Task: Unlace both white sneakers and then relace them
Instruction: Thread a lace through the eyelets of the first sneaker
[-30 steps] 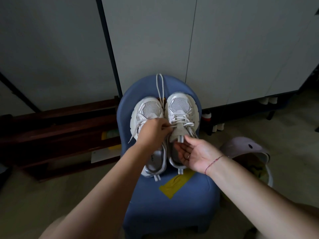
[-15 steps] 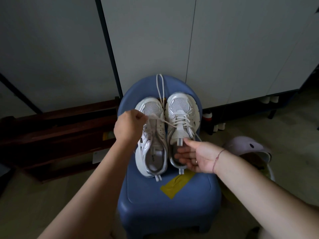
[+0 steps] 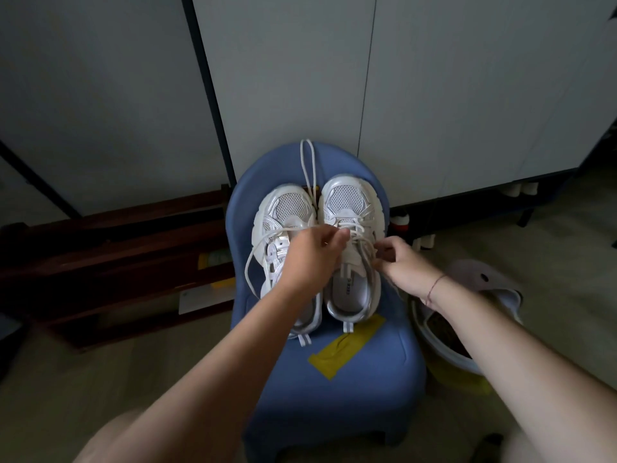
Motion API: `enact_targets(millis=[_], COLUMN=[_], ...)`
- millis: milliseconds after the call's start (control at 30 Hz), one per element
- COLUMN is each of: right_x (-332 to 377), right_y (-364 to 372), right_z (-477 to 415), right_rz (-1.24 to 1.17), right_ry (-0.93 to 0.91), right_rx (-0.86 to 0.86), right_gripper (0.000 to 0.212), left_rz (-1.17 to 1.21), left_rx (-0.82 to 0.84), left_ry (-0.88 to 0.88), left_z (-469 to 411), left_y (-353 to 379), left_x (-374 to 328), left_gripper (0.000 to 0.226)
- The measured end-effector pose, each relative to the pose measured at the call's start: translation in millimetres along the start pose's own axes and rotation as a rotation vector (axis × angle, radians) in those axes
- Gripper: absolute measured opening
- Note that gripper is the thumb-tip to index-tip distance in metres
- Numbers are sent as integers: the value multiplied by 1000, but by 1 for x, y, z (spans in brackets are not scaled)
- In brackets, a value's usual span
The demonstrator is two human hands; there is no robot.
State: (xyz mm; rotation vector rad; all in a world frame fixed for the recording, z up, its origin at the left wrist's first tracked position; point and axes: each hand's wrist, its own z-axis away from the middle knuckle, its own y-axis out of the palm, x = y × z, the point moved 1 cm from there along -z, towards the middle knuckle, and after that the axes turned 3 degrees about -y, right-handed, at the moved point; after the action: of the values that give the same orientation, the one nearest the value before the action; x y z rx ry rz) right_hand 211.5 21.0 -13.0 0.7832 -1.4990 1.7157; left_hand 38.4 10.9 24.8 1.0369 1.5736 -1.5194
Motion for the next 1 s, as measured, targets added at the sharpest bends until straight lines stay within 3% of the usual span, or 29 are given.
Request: enact_targets(millis=[67,267,367,467,633,733,800,867,933,1000], right_x=[5,17,31,46,43,38,41,43,44,46], right_y=[-2,-8,-19,-29,-30,-33,-33,-26,-18,-17], right_z=[5,20,29,36,30,24,27,33,37,35], right_rz=[21,22,-439,-881,-1129,-1265,-1142,-873,-705,-688], right_ry=[-14,17,132,155,237,268,219,148,71,15], right_rx=[-25,80,193,244,102,40,144,251,245,153], right_gripper=[9,19,14,14,13,15,18,20,19,21], left_rz=[150,218,298,370,557,530,516,528,520,518], left_rx=[55,133,184,274,415,407,381,364,361,373], left_ry=[-46,-160,-216,-268,-316,-271,-244,-244,-248,-244], left_z=[3,10,13,18,29,30,29,27,27,27], left_y=[9,26,31,31,28,28,25,23,23,23], left_x=[1,5,6,4,-2,-4,-5,-5,-5,-6], left_gripper=[31,27,24,43,32,30,29,27,26,27])
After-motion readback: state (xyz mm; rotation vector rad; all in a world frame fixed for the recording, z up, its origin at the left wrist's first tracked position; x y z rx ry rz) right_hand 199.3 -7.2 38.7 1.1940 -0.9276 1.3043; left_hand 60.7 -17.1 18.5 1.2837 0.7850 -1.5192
